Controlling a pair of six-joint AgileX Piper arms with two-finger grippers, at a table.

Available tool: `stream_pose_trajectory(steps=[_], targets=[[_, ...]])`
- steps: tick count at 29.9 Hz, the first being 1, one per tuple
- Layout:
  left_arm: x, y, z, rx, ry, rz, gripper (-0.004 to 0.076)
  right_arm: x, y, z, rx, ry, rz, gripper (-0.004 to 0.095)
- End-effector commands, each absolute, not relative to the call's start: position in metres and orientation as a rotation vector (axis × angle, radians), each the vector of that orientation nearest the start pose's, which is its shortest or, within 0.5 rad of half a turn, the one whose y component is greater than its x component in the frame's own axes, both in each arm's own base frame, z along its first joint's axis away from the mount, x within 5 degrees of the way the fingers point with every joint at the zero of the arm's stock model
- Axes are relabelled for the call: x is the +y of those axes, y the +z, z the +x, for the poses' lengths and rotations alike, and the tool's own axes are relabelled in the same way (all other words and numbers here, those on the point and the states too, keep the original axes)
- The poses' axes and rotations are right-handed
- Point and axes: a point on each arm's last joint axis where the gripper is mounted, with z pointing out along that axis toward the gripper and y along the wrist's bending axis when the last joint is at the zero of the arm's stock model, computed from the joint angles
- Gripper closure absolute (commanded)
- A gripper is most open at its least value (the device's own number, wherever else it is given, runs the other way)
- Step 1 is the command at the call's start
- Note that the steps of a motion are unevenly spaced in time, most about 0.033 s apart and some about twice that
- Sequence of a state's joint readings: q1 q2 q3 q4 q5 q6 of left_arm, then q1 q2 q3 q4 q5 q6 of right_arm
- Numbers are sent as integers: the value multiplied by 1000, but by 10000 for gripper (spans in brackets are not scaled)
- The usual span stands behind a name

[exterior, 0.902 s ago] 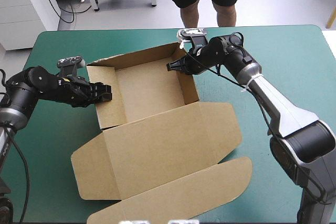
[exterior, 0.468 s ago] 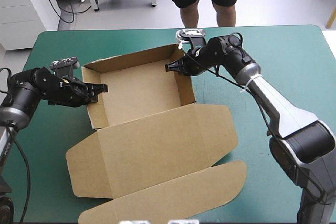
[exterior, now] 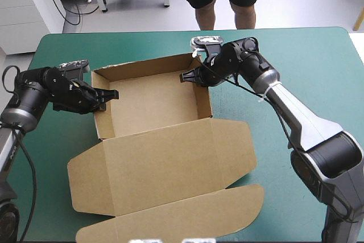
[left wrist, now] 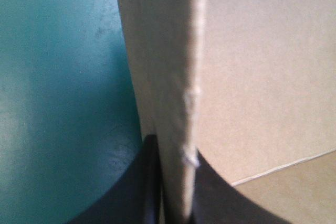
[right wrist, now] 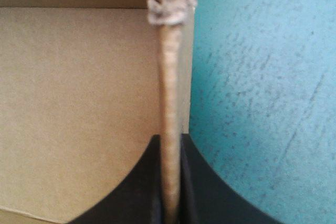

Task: Fold the box

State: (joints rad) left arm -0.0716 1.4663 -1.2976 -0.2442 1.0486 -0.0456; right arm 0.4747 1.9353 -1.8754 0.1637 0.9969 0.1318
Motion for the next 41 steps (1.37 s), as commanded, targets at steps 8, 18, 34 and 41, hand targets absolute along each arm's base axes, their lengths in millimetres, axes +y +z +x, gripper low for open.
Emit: stream_pose_trajectory(steps=[8,18,34,41], targets=[[-96,354,336,2650,-299,158,731,178,354,373,2596,126,-368,924],[-140,305,362,2806,-302,258,731,167,337,387,2658,186,-295,929],[-145,269,376,2892,-267,322,731,180,279,408,2798,189,-300,929],[-146,269,375,2885,-266,374,675,177,279,410,2786,135,-326,884]])
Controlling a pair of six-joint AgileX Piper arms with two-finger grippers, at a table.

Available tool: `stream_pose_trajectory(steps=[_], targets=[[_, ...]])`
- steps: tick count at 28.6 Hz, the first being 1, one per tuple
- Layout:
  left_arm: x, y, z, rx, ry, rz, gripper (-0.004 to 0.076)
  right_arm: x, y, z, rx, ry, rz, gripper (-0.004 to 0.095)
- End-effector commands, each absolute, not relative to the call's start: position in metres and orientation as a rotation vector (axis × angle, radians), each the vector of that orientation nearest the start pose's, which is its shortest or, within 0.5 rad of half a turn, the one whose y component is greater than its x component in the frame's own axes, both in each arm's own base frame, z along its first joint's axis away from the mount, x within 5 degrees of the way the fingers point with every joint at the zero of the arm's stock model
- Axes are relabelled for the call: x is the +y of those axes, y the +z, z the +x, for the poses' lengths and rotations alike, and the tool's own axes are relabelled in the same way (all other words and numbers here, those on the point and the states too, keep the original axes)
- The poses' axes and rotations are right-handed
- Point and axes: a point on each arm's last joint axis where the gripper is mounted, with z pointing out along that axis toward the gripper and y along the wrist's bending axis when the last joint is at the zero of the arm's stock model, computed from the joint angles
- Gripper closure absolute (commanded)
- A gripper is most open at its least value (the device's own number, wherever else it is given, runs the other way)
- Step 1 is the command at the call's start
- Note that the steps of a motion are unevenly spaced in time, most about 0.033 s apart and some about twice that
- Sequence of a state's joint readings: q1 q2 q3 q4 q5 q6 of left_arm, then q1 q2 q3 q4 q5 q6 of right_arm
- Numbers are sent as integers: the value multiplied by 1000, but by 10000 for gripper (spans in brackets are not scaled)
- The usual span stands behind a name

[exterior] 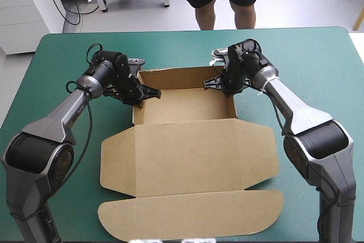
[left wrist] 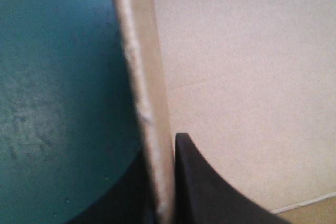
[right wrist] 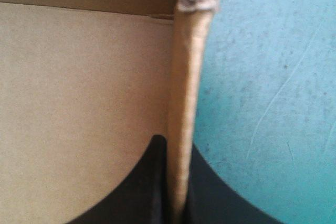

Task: Fold the box

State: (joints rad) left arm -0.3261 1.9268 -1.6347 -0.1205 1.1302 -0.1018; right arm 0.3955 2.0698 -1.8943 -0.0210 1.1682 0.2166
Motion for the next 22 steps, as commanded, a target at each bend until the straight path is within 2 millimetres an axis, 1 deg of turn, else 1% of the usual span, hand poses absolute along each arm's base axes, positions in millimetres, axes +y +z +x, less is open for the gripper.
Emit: stream_pose_trajectory(steps=[1,3,5,7,9,11,13,18,21,22], targets=[[-146,269,375,2883,-267,374,643,176,279,410,2784,125,-328,852],[-146,269,375,2883,-267,374,567,175,279,410,2779,99,-330,732],[-146,269,376,2883,-267,374,465,174,279,411,2776,82,-332,607],[-146,272,376,2876,-272,373,342,172,279,412,2772,63,-333,501],[-147,277,378,2855,-283,371,230,170,279,413,2764,27,-341,454],[-149,283,380,2836,-302,366,160,169,280,413,2758,9,-345,444],[-150,287,381,2823,-319,362,140,169,281,413,2756,10,-345,440],[-152,292,382,2809,-362,348,141,167,283,413,2741,-27,-352,440],[-152,291,381,2817,-364,349,141,162,294,412,2705,-79,-359,440],[-152,291,380,2822,-367,349,141,159,303,409,2681,-86,-356,440]])
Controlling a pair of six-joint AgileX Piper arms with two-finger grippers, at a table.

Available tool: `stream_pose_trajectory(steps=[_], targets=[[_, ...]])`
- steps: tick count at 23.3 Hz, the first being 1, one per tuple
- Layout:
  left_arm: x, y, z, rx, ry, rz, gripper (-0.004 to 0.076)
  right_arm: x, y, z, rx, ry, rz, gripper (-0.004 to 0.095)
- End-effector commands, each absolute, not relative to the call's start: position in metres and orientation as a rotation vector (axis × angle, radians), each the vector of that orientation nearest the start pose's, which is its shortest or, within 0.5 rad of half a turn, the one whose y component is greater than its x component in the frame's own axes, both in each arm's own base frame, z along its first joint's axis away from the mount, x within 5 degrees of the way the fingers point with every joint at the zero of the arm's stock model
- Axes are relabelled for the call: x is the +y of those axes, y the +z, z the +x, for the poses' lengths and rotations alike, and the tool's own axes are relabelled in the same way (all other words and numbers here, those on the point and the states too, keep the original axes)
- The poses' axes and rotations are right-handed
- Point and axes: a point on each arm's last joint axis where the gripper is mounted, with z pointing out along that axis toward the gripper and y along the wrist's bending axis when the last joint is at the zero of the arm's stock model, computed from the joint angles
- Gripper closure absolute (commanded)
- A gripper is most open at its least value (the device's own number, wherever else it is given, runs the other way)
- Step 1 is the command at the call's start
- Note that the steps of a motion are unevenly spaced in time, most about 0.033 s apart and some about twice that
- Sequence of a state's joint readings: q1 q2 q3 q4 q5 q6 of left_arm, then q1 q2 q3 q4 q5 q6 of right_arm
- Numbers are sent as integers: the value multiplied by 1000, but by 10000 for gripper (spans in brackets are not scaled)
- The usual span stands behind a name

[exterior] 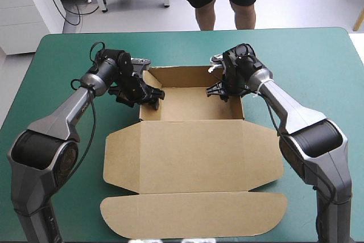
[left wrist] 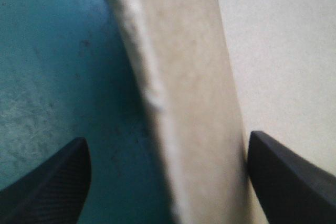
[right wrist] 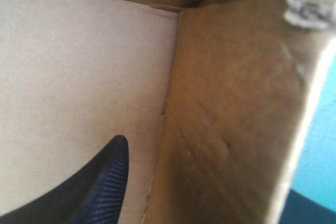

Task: Fold the box

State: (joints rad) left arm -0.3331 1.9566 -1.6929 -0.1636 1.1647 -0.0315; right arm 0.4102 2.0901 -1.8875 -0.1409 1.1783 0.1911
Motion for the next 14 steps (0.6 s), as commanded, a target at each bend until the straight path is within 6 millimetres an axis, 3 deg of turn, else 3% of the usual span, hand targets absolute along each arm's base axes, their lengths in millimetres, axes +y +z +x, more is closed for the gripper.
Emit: stream_pose_trajectory(steps=[1,8,10,14], targets=[[-152,291,380,2824,-371,349,141,158,306,408,2676,-84,-352,440],[-153,293,376,2861,-400,353,141,154,328,399,2632,-53,-335,440],[-153,302,376,2858,-394,367,141,152,342,395,2596,-45,-327,440],[-155,352,379,2712,-442,379,141,142,380,380,2492,-54,-307,440]])
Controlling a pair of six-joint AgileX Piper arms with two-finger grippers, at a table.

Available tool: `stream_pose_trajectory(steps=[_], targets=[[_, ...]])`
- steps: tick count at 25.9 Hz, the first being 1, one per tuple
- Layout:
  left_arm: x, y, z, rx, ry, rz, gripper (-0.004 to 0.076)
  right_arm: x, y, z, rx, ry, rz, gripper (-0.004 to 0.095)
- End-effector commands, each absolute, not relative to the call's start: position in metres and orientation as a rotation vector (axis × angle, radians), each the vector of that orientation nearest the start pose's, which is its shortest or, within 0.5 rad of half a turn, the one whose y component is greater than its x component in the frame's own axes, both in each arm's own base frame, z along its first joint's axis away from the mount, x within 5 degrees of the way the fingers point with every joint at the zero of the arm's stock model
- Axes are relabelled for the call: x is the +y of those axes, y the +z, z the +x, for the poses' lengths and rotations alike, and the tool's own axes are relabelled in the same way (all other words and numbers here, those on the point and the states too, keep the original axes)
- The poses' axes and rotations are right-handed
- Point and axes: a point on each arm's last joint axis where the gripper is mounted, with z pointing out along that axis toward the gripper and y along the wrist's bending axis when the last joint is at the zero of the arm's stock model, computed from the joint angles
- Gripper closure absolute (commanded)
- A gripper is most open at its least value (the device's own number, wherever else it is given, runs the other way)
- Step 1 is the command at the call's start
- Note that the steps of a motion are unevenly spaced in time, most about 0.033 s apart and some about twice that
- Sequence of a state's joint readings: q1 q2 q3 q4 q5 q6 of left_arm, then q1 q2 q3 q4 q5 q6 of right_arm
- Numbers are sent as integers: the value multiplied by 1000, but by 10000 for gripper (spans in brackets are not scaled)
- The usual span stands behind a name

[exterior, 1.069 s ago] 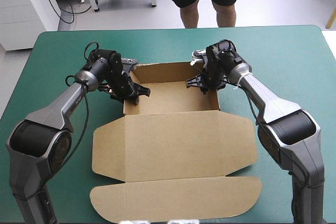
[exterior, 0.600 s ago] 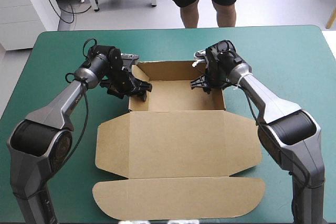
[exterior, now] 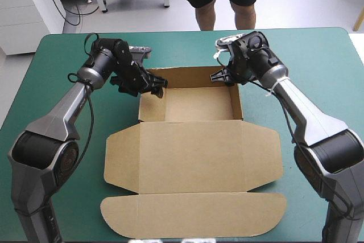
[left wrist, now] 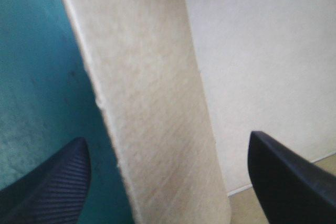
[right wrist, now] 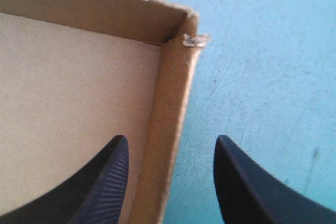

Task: Fold the box

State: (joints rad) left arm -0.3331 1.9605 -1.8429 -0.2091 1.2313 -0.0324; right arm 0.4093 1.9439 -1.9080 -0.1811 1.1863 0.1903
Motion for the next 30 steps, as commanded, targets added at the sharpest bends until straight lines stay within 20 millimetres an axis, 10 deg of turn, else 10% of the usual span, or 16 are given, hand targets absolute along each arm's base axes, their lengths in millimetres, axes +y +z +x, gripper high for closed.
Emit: stream_pose_trajectory(steps=[1,8,16,20,30], targets=[[-154,373,376,2643,-452,380,141,139,391,374,2466,-51,-301,440],[-139,433,353,2455,-357,396,195,130,423,353,2388,-26,-280,440],[-112,491,300,2269,-234,449,729,133,419,351,2415,27,-276,442],[-97,509,267,2215,-197,437,731,130,402,352,2476,32,-261,442],[-62,465,186,2191,-108,435,731,137,347,372,2649,59,-261,442]])
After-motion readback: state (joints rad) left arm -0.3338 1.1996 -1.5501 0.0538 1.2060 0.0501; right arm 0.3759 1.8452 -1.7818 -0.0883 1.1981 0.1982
